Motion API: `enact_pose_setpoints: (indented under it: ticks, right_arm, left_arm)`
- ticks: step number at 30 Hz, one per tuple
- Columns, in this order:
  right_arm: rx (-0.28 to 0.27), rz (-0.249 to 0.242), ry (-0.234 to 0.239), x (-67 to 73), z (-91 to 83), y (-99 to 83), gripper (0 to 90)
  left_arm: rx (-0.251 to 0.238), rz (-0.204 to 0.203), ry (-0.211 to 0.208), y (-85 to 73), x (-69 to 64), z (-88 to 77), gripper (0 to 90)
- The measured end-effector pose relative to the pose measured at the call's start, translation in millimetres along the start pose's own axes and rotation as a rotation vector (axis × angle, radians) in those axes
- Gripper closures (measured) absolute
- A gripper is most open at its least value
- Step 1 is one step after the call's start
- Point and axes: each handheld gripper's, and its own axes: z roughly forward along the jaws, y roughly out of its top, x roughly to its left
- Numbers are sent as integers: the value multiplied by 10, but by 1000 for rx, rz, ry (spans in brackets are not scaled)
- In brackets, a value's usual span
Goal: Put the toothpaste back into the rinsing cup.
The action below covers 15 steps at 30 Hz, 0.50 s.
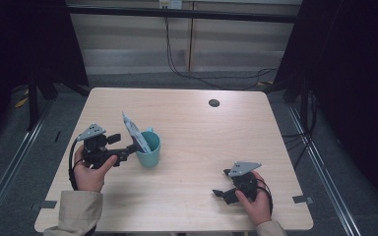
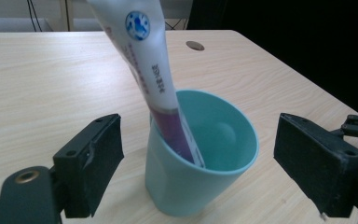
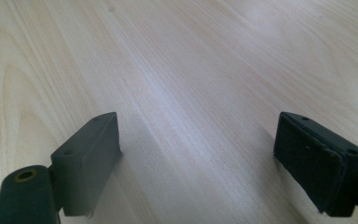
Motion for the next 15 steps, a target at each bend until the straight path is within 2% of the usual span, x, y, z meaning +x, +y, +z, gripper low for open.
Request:
enact_pose_setpoints:
  ticks: [4, 8, 15]
  right_arm:
    - [0, 0, 0, 0, 0, 0, 139]
    - [0, 0, 0, 0, 0, 0, 139]
    - [0, 0, 0, 0, 0, 0, 139]
  left_arm:
    - [9, 15, -10, -71, 26, -34, 151]
    - [27, 38, 2, -117, 40, -52, 149]
    - [49, 40, -6, -214, 75, -77, 149]
